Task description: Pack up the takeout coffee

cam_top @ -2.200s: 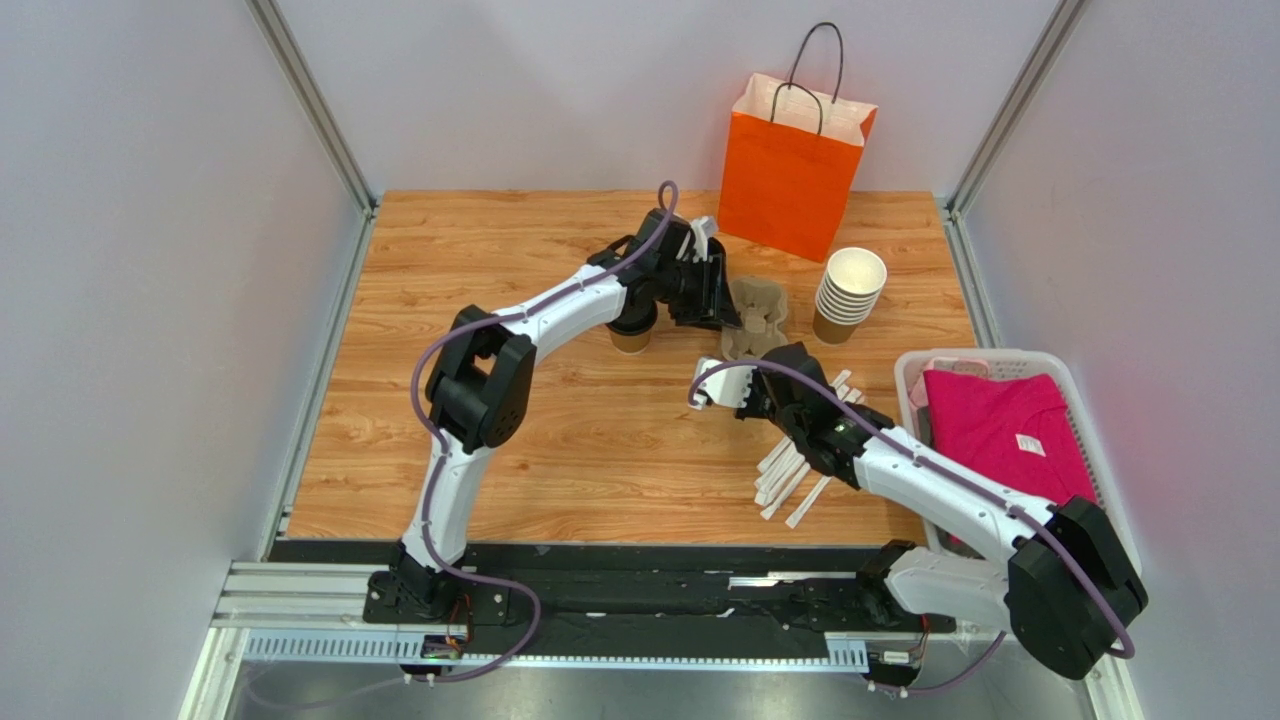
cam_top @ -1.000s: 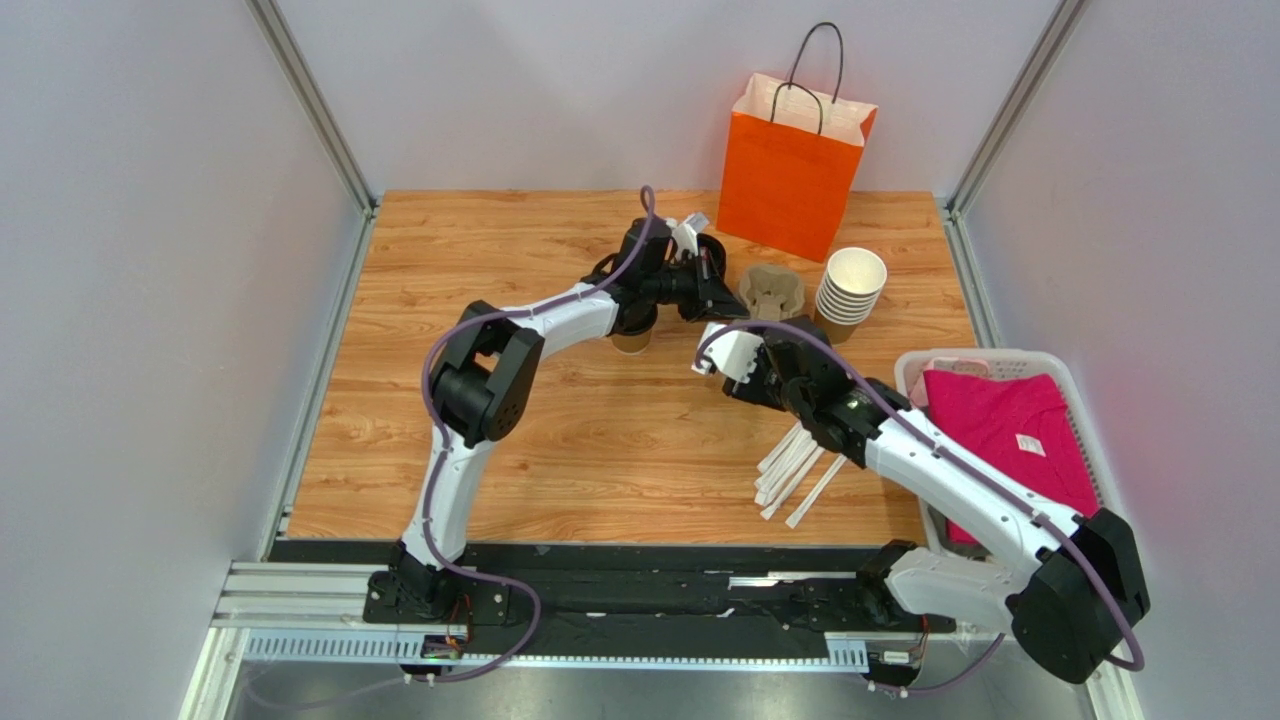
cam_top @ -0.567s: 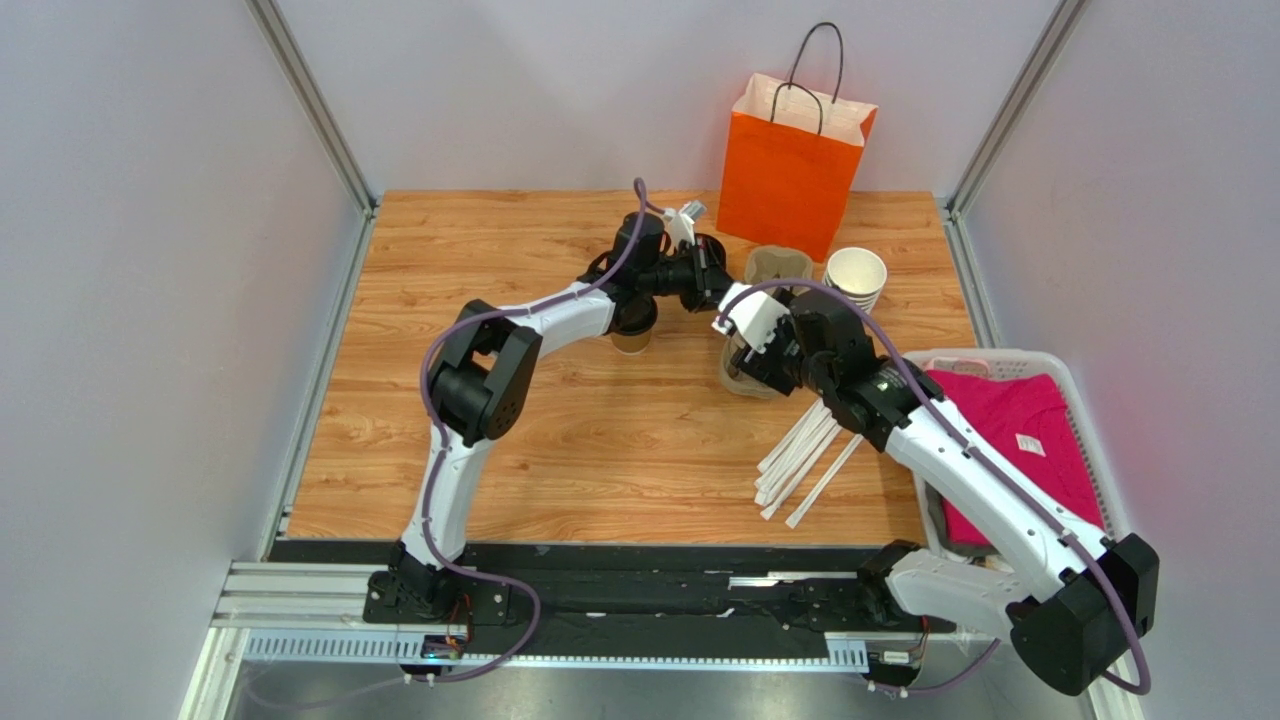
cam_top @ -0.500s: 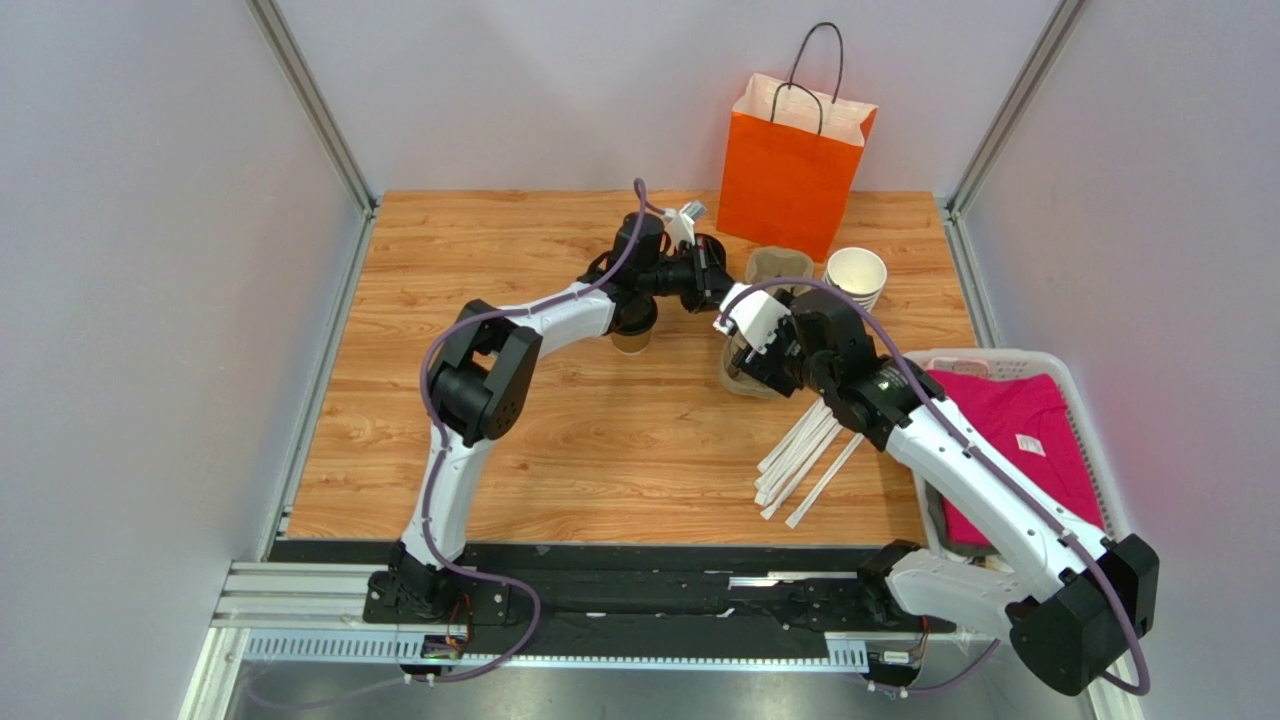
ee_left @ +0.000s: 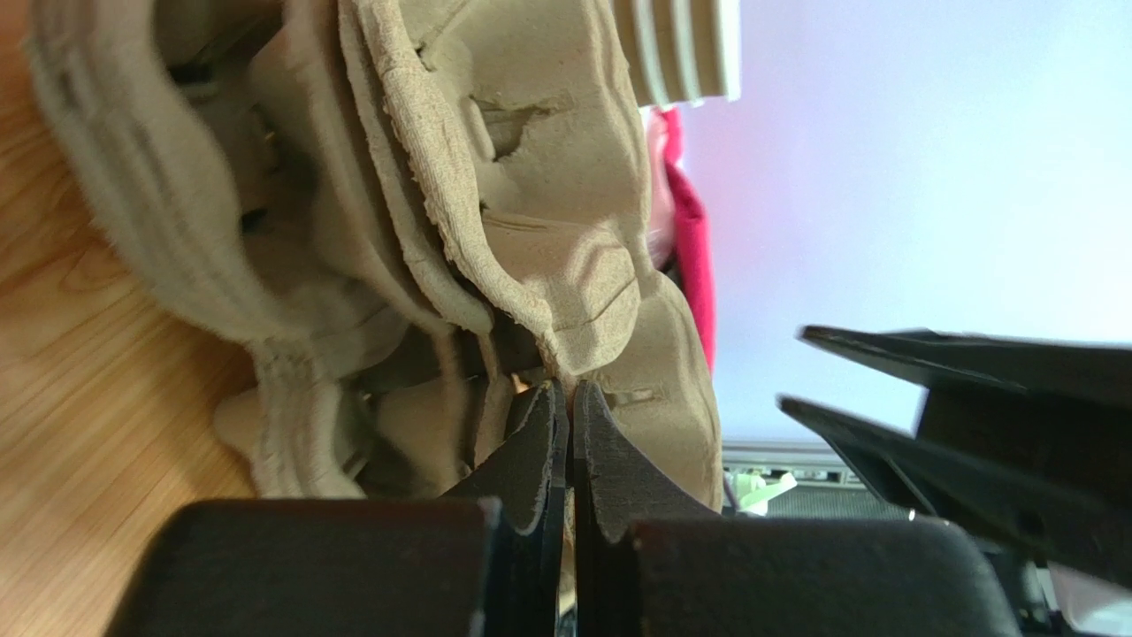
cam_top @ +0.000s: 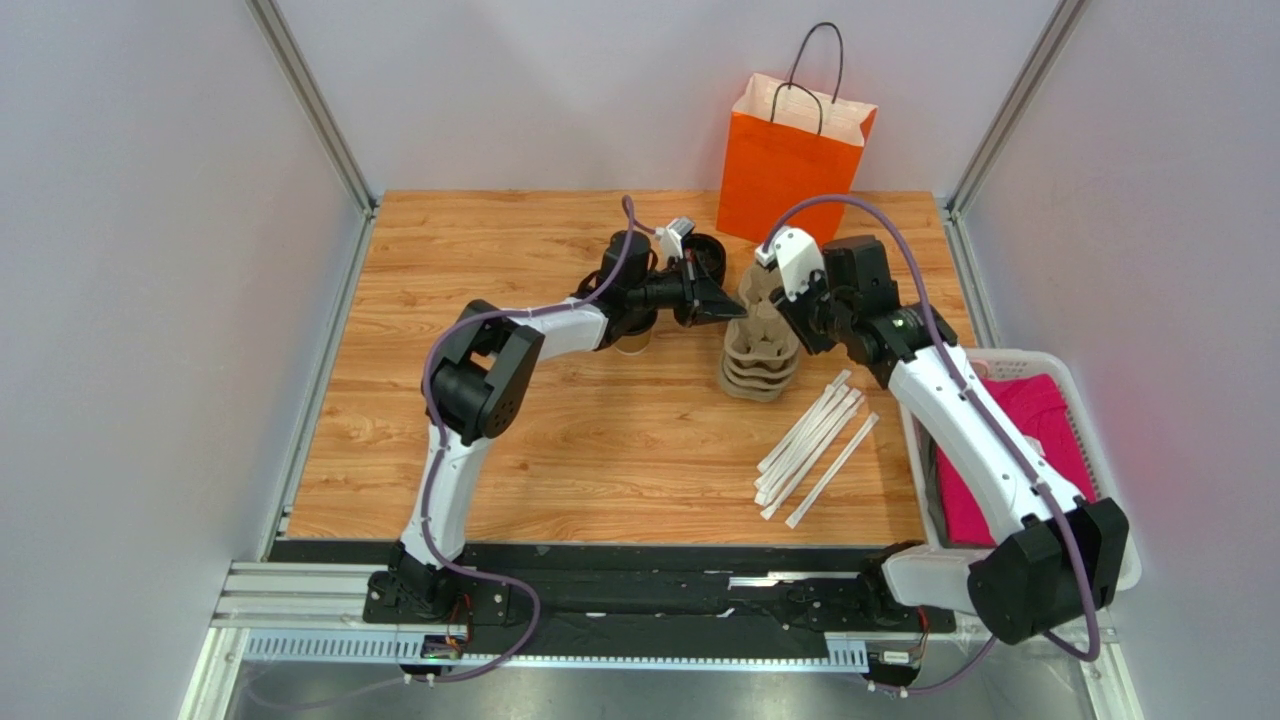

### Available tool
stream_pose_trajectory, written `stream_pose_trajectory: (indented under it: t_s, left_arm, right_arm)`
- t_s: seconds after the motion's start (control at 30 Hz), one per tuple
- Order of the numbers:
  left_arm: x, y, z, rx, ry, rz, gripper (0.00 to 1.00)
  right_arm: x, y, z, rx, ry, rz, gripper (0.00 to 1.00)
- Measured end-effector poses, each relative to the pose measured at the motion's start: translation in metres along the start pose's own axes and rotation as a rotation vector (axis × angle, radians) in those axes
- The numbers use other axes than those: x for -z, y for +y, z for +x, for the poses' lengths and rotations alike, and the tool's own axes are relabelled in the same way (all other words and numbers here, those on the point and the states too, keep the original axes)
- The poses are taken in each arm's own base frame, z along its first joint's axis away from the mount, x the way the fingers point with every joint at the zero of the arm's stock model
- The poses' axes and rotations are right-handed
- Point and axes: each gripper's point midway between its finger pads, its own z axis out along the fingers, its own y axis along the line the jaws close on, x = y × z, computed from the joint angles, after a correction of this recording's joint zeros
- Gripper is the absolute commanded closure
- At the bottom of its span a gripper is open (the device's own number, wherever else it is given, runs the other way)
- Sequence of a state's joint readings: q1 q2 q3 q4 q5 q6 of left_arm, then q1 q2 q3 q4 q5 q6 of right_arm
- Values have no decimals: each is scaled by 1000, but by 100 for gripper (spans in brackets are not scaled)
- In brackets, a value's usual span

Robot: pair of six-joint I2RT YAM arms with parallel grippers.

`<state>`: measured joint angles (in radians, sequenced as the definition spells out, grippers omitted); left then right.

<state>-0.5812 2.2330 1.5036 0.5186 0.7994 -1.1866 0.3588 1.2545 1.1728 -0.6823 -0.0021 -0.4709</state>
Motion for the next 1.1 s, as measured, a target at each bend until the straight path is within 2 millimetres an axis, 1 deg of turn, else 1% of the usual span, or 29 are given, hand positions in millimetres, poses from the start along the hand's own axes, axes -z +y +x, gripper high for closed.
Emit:
stream_pose_trajectory:
  t_s: [0.07,0.13,0.27,0.33,0.5,0.53,0.67,0.77,0.87,1.03,1.1]
  left_arm:
    - [0,-7,-3,-8,-7,29,100]
    - [1,-13,-7,-15,-17,51,100]
    - [4,-16,-11,-20,-29,73,100]
    - [5,-16,-12,-20,-32,77,100]
    - [7,-19,-13,-26,-28,91,100]
    - [7,-21,-13,-28,-27,96,100]
    - [9,-21,-12,-24,-32,106,100]
    - [10,-18,-10,-5,-28,101,100]
    - [11,-22,-11,-5,-30,117,100]
    - [11,-27,-13,-4,-35,134,100]
    - [11,-28,-13,-4,-35,137,100]
  right_arm:
    - [-5,-5,0,-38,15,-5,80]
    - [-12,-11,0,-73,34,-8,82]
    - [-28,-17,3,-129,78,-21,82]
    - [-32,-17,4,-146,88,-31,82]
    - [-31,-17,4,-166,92,-41,83]
    - [-31,-17,5,-167,94,-42,85]
    - [-35,-18,10,-184,114,-44,85]
    - [-38,-22,16,-207,130,-38,85]
    - [-38,-31,19,-242,134,-30,84]
    - [-34,-41,13,-307,99,-36,84]
    - [-32,-42,10,-325,86,-46,83]
